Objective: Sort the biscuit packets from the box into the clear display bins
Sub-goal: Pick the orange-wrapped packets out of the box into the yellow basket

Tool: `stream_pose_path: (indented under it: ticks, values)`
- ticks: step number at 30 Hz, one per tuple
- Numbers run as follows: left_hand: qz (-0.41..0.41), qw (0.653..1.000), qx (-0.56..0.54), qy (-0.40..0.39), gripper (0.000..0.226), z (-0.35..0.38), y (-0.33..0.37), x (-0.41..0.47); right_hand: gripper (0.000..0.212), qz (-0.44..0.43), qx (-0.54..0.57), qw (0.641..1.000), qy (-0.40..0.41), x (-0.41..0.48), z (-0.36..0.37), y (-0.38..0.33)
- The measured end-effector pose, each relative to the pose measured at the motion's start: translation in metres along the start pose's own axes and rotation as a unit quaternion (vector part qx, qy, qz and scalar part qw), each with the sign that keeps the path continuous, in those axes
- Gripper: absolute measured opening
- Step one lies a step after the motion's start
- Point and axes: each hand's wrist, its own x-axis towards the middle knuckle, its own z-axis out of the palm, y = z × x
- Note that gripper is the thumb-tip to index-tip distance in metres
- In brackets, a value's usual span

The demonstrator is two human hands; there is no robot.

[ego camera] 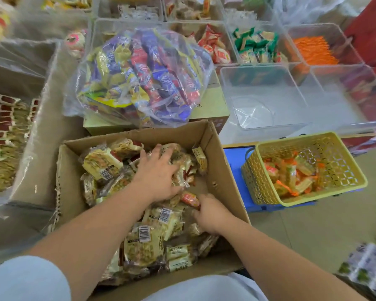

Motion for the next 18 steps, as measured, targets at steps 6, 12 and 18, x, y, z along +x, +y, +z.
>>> stream_pose_path:
  ticks: [6,12,18]
  values:
    - [0.013,1.0,-0.018,-0.016,0.076,0.002,0.004,-0.033,0.057,0.052,0.06,0.997,0.025,0.049,-0.002,-0.015]
    - [-0.016,0.999,-0.026,-0.009,0.067,-0.004,0.011,-0.086,0.099,0.068,0.098,0.992,0.038,0.085,0.003,-0.017]
    - [-0.043,0.996,-0.073,0.024,0.054,0.008,0.015,-0.137,0.105,0.051,0.175,0.982,0.046,0.1,0.005,-0.013]
